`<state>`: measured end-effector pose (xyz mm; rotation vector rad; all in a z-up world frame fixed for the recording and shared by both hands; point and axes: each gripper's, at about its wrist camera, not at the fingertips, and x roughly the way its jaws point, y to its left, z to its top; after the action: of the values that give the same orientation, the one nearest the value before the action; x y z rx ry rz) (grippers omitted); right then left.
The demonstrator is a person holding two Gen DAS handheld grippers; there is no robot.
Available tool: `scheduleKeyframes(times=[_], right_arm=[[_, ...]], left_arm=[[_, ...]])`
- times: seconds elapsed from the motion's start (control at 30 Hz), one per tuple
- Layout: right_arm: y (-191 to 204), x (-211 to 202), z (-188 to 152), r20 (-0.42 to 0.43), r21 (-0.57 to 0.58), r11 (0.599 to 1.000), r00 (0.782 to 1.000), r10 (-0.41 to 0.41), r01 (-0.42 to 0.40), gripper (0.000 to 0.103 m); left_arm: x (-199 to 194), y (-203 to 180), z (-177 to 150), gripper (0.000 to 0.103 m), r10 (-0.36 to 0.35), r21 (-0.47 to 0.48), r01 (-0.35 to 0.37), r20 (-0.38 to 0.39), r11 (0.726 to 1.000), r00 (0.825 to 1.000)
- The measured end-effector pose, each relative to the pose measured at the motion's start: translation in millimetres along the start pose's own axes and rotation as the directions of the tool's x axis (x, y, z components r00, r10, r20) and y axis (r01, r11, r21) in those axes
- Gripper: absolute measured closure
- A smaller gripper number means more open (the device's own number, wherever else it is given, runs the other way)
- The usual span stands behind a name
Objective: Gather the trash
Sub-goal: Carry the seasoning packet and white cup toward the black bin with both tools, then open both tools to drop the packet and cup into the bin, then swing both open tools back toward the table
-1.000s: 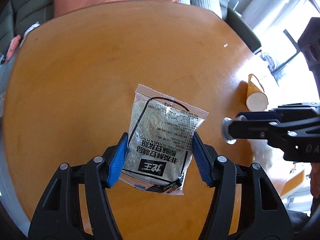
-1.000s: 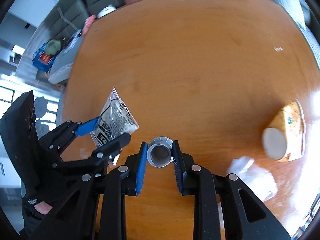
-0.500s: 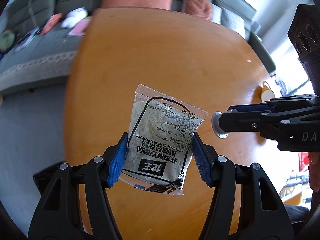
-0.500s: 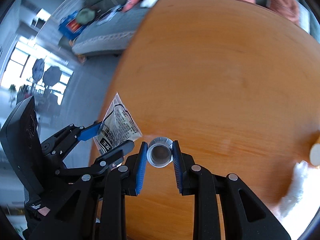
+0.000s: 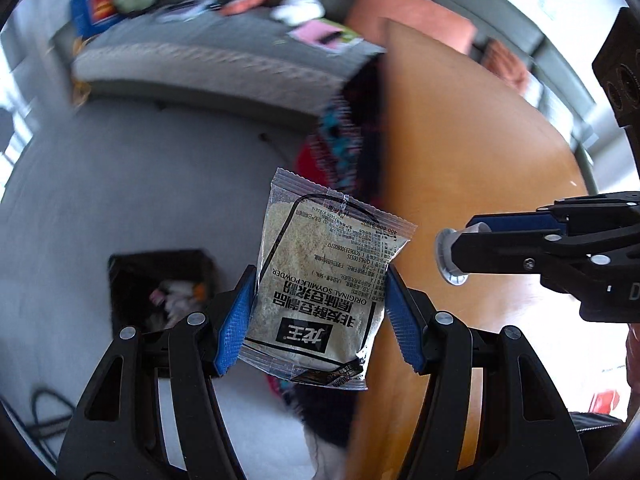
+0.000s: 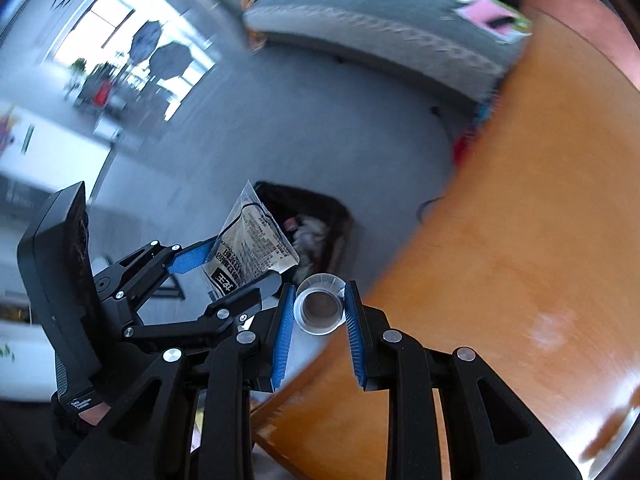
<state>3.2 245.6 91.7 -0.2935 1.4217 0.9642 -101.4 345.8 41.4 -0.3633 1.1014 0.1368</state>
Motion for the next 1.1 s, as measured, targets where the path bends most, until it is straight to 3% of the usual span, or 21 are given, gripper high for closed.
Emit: scheduleKeyframes(times=[0.2, 0.37, 0.4, 0.43, 0.5, 0.57, 0.8, 1.1], right_arm=[[64.5, 36.4, 16.6, -0.059, -0.121, 0.992, 0.998, 0.033, -0.040, 0.076], [115.6, 59.3, 21.0, -0.081, -0.219, 0.973, 0.995, 0.058, -0.075, 0.076], [126.6, 63.2, 25.5, -0.078, -0.238, 0.968, 0.995, 0.062, -0.079, 0.075], [135.5, 66.9, 30.5, -0.074, -0.250, 0.966, 0.996, 0.052, -0.069, 0.059], [152.4, 71.0, 40.0, -0.038, -0.269, 0.963, 0.999, 0.011, -0.021, 0.045], [163.1, 72.4, 47.0, -0.025, -0.285, 0.958, 1.000, 0.011, -0.018, 0.045], [165.6, 75.5, 47.1, -0.045, -0.278, 0.960, 0.999, 0.022, -0.033, 0.045], [145.0, 58.7, 39.0, -0.028, -0.236, 0.971, 0.999, 0.022, -0.028, 0.045]], left_arm=[[-21.4, 70.4, -29.8, 0.043, 0.117, -0.130, -0.117, -0.005, 0.985, 0.993], [-35.4, 127.7, -46.6, 0.042, 0.221, -0.237, -0.222, -0.030, 0.946, 0.975], [-36.4, 137.8, -48.6, 0.041, 0.237, -0.252, -0.239, -0.039, 0.938, 0.971], [-36.7, 148.7, -50.5, 0.039, 0.260, -0.263, -0.268, -0.065, 0.927, 0.963], [-37.2, 159.7, -52.4, 0.005, 0.336, -0.262, -0.349, -0.096, 0.900, 0.937], [-42.8, 171.7, -53.2, 0.006, 0.403, -0.265, -0.414, -0.096, 0.871, 0.910], [-48.4, 187.5, -55.4, 0.006, 0.418, -0.312, -0.429, -0.105, 0.848, 0.902], [-44.3, 165.2, -46.7, 0.006, 0.399, -0.265, -0.406, -0.083, 0.875, 0.913]])
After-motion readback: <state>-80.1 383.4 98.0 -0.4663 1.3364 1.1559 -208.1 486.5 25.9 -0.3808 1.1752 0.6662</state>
